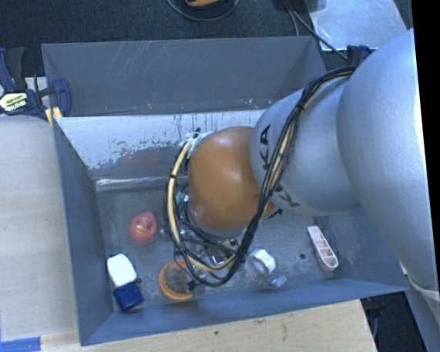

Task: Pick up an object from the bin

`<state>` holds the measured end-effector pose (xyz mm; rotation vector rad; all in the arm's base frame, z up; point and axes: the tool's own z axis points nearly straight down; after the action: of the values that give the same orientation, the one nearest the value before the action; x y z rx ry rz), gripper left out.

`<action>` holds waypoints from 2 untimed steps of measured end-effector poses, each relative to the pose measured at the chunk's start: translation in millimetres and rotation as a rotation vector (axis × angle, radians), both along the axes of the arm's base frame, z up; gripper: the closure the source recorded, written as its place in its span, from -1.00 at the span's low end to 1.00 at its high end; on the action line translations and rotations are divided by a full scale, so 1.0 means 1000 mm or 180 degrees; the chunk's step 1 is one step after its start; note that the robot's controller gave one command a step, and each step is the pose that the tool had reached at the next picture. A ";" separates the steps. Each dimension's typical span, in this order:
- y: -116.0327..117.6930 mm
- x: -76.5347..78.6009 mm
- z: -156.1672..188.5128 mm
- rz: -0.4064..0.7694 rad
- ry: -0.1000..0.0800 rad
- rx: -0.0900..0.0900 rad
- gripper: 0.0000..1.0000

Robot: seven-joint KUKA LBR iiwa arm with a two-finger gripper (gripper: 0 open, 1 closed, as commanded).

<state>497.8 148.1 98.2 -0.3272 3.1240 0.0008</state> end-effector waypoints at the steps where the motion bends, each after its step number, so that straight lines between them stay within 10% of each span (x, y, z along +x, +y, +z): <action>1: -0.001 0.007 0.065 -0.1339 -0.0031 0.0015 -1.00; 2: 0.000 -0.002 0.014 -0.0427 0.0007 -0.0003 -1.00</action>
Offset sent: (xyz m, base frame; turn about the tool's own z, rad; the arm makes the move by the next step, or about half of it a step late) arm -0.0017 0.0006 0.0150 0.1350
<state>495.7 148.4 111.9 -0.1172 3.1413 -0.0002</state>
